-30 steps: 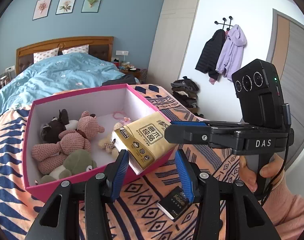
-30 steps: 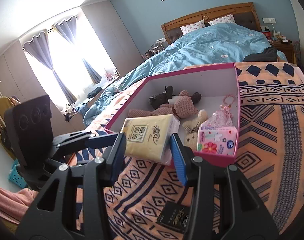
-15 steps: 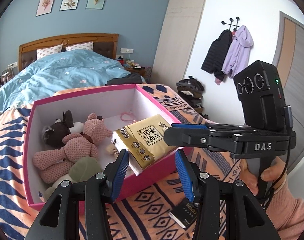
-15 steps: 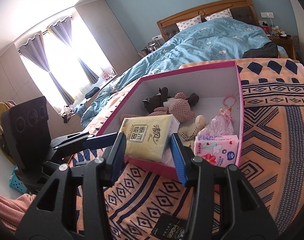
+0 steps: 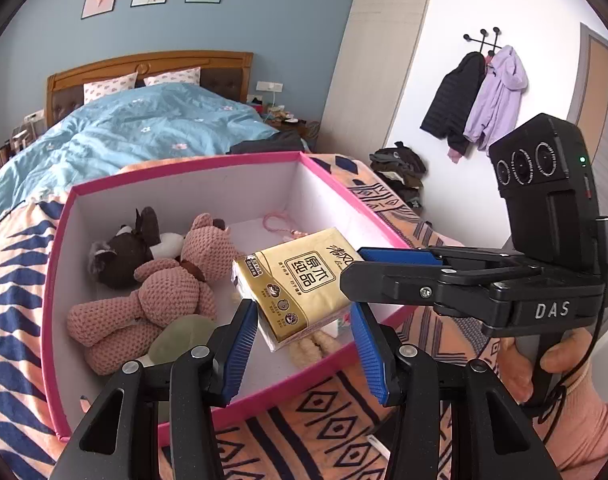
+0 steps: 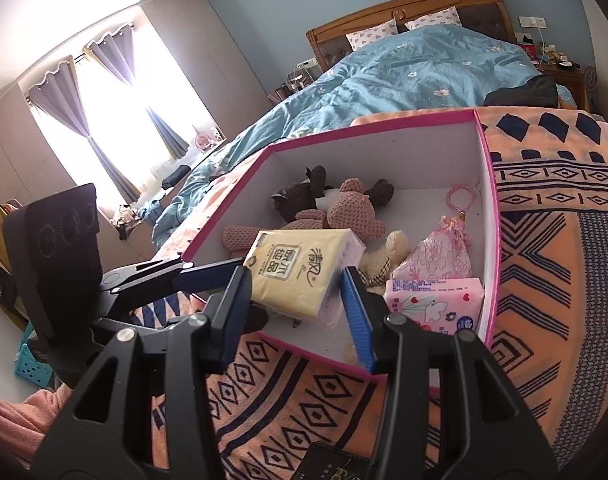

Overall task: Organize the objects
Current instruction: 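Open the left gripper to drop the beige pack into the box, then move the left gripper down to the black Face tissue pack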

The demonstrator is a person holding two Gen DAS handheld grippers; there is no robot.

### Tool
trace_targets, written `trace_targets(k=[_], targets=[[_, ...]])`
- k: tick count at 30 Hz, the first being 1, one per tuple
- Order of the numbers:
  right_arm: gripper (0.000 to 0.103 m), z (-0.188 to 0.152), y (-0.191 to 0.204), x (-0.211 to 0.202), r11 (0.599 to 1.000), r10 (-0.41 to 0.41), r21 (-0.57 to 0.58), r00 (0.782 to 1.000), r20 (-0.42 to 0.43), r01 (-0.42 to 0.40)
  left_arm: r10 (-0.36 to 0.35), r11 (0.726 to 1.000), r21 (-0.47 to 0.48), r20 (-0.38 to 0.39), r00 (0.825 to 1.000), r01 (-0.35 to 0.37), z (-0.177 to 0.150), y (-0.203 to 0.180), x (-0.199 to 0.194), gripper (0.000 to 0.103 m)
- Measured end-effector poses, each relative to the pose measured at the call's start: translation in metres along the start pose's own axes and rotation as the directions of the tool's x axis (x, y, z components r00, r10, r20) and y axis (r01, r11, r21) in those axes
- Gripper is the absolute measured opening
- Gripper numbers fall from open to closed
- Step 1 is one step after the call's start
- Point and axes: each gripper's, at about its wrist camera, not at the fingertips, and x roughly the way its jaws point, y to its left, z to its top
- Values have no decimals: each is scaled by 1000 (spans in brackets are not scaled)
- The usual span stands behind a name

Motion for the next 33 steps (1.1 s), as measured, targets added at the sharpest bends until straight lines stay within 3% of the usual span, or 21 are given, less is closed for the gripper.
trace_targets(k=[17,24,33], targets=[[50,-1,-6,23,999,-54,4,998,-34,54,9,999,-48,-51,999,-11,-4,16,25,48],[50,-4,-7,18,999,-49,9,998,-24,50,20,999,-38,-30,999,-21,-6,12,19,48],[50,-16,-1,-6,999,-33,0,999,6,33,33,999,12,22,999,-33,-13,-8,-6,56]])
